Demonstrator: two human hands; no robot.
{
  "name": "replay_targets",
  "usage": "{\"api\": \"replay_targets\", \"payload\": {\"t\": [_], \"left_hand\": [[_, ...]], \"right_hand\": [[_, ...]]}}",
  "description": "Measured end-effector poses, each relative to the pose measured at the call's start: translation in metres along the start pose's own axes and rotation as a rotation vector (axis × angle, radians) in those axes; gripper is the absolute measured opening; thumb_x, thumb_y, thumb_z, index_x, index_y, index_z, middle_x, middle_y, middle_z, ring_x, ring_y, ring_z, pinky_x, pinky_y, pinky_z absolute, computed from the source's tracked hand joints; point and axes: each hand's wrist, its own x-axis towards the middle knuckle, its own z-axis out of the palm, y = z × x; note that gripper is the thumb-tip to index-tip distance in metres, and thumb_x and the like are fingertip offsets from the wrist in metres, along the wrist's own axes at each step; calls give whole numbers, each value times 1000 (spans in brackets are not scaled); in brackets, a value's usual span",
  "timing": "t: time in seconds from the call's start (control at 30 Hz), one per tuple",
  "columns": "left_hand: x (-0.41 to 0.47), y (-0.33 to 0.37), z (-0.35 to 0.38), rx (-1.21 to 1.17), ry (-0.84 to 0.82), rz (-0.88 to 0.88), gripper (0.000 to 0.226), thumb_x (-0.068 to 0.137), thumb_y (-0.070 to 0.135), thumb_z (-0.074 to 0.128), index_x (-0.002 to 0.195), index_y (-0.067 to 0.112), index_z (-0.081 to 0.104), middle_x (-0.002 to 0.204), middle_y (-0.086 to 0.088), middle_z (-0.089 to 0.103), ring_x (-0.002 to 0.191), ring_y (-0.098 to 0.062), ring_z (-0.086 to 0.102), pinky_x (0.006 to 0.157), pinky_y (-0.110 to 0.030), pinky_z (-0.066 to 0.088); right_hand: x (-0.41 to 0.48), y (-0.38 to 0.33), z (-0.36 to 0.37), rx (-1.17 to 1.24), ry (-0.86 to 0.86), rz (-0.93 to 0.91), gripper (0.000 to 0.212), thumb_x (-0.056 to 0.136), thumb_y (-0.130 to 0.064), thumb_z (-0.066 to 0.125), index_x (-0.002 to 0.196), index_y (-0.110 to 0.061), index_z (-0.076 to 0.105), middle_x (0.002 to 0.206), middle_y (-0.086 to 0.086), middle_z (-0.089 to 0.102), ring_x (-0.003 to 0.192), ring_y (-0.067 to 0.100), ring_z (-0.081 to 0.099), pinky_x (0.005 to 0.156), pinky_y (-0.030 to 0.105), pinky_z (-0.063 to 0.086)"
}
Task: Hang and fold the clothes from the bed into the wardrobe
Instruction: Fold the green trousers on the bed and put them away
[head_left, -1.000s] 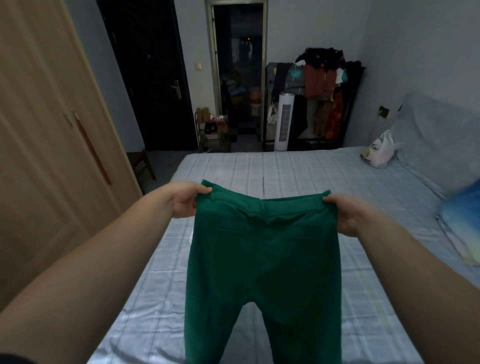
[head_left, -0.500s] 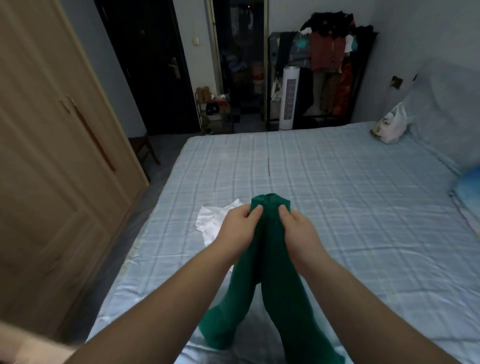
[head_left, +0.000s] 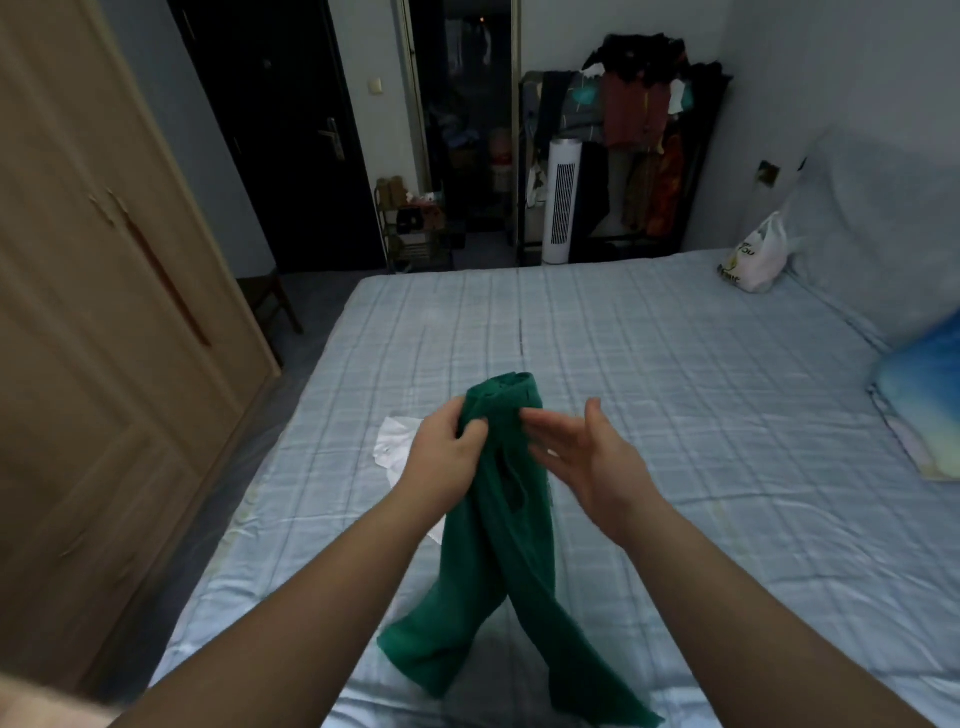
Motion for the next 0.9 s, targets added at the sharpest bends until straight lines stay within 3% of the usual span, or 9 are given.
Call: {"api": "replay_targets", "payload": {"t": [0.1,0.17,0.27,0.33,0.4,0.53,0.67,0.77,0.9], "left_hand": [[8,12,-18,-217,-113,-38,32,91,14,49,111,20,74,107,-6,76,102,-24,71,85,-36,59],[13,23,-31,-335,-173,-72,36,87,15,48,110,19,75,110,-12,74,104,-27,71,83,-34,59],[25,34,-47,-474,-223,-103,40,81,10,46,110,10,73,113,-22,71,105,-34,68,87,-43,57],[30,41,-57,-529,-255,-101,42,79,8,45,112,6,71,115,-24,69,106,-35,67,91,-45,56],[34,48,-64,-538,-269,-96,41,80,8,45,112,5,71,117,-24,68,109,-35,67,93,-45,56],[41,56,-88,-416,-254,-89,36,89,10,44,111,10,73,118,-21,70,112,-37,66,101,-52,50],[44,62,-115,-64,-349,49,29,102,20,47,122,29,67,122,1,71,115,-20,66,98,-42,52],[50,70,-120,129,-363,142,28,104,16,48,120,36,60,120,14,69,115,-7,64,99,-34,51],[49,73,-120,20,-388,108,30,103,7,49,121,27,64,115,8,73,108,-12,69,88,-29,58]], "right_hand": [[11,-12,-27,-242,253,-245,24,97,-33,53,97,-19,73,102,5,75,101,19,69,91,45,52],[19,-18,-39,-398,235,-273,28,83,-34,63,111,-30,64,119,-2,68,115,14,61,98,38,49],[29,-25,-47,-277,-80,-48,62,81,-42,71,138,-34,47,146,2,50,132,19,50,112,44,38],[34,-32,-45,-219,-344,62,65,87,-40,69,146,-27,43,147,8,51,133,29,50,111,51,38],[34,-38,-37,-203,-463,73,61,91,-31,66,146,-17,44,146,14,51,133,35,50,108,51,41],[29,-62,-19,-191,-234,-65,46,86,-12,69,130,-7,58,130,18,64,119,36,62,92,42,54],[17,-95,-1,-435,-80,-221,29,88,-8,70,115,-17,69,112,5,74,103,23,71,79,26,58],[10,-110,12,-596,-25,-196,25,88,-11,71,109,-24,71,105,-3,76,96,16,73,81,30,60],[-5,-118,24,-651,86,-218,22,91,-12,68,110,-22,71,103,-3,76,95,15,73,79,28,58]]}}
